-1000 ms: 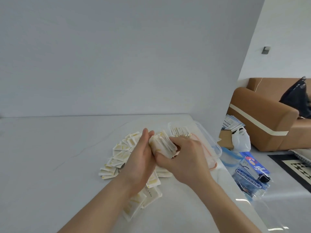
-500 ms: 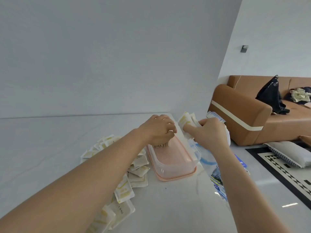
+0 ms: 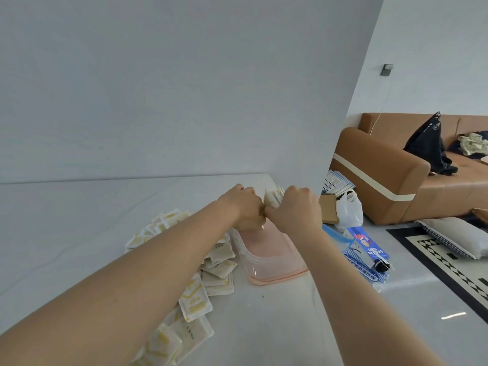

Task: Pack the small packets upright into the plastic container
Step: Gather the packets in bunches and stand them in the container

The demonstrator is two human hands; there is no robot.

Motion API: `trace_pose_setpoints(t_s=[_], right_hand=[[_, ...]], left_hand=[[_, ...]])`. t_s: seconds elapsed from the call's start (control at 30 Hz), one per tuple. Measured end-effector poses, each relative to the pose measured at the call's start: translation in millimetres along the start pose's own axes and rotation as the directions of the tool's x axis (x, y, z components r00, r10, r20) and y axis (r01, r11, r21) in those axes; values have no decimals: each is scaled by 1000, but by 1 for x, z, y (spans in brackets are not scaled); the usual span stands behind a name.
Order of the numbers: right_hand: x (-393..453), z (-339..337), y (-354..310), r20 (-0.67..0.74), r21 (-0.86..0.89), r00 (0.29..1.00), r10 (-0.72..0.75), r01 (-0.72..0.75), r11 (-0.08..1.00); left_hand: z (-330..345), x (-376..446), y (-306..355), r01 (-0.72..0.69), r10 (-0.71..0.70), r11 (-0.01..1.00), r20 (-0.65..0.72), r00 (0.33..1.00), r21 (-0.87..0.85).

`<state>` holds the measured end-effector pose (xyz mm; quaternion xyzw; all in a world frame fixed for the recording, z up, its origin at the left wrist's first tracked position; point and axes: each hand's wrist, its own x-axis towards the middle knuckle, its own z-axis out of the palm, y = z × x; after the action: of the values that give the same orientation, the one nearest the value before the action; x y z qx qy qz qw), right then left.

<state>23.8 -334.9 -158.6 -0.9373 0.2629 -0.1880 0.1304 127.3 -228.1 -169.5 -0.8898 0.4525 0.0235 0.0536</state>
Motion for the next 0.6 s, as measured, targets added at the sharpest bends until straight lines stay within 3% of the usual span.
trace_pose_setpoints(t_s=[0.23, 0.4, 0.6], right_hand=[[1, 14, -1, 47, -196, 993, -105, 112, 974], [10, 20, -11, 97, -188, 988, -117, 133, 973], [21, 23, -23, 176, -181, 979, -105, 137, 974]], left_hand=[[5, -2, 1, 112, -112, 989, 8, 994, -101], [0, -11, -2, 123, -107, 960, 76, 991, -251], [-1, -10, -4, 127, -121, 969, 44, 992, -211]])
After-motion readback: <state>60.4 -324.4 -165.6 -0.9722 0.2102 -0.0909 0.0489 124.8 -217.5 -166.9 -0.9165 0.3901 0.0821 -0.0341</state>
